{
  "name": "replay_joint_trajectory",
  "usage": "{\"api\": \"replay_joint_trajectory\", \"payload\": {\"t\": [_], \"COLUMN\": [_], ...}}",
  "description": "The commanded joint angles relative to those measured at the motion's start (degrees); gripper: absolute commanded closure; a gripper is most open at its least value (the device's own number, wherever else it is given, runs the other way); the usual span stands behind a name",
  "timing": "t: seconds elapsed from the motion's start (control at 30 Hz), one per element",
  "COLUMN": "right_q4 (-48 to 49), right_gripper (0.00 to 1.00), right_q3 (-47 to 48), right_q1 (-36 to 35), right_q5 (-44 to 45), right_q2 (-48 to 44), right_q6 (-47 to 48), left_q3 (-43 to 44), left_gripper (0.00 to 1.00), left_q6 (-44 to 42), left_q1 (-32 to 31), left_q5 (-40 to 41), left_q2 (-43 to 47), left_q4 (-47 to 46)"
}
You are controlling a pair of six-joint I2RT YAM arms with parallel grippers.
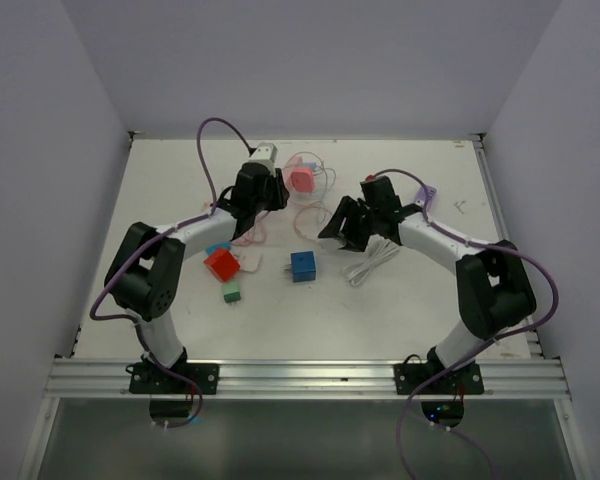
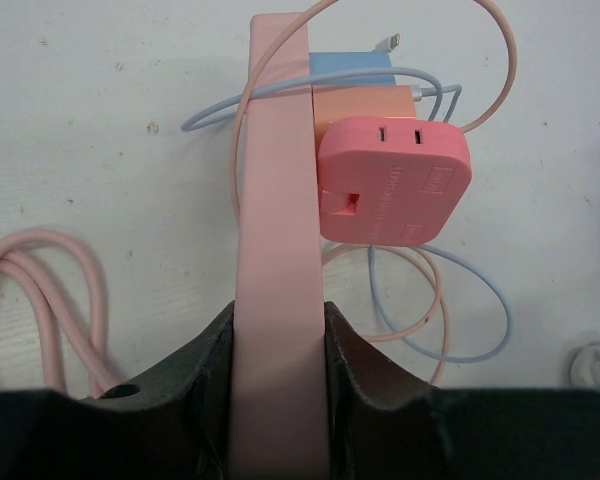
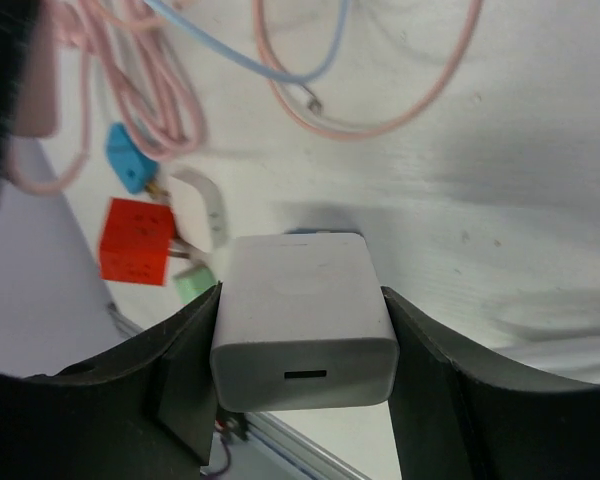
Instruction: Pull the plug off the socket
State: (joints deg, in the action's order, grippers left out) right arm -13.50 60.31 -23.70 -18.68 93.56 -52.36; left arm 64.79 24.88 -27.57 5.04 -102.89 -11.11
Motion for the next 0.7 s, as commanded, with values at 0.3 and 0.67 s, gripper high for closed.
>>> {"api": "replay_joint_trajectory", "payload": {"t": [0.3,0.67], "right_q4": [-13.31,-13.32], "right_gripper": [1.0,0.46], "right_q3": [8.49,19.4], "right_q1": [-5.11,-13.91], "right_q5": [-4.61,-11.2], "right_q2": [8.65,15.16], "right_q6": [22.2,29.94], "left_q3": [2.71,3.14], "left_gripper": [1.0,1.0], "left_q6": [-2.03,-3.44], "left_q1": [0.85,0.85], "left_q5": [-9.34,-9.96], "left_q2": [3.05,3.05], "left_q4": [-4.71,-3.92]}}
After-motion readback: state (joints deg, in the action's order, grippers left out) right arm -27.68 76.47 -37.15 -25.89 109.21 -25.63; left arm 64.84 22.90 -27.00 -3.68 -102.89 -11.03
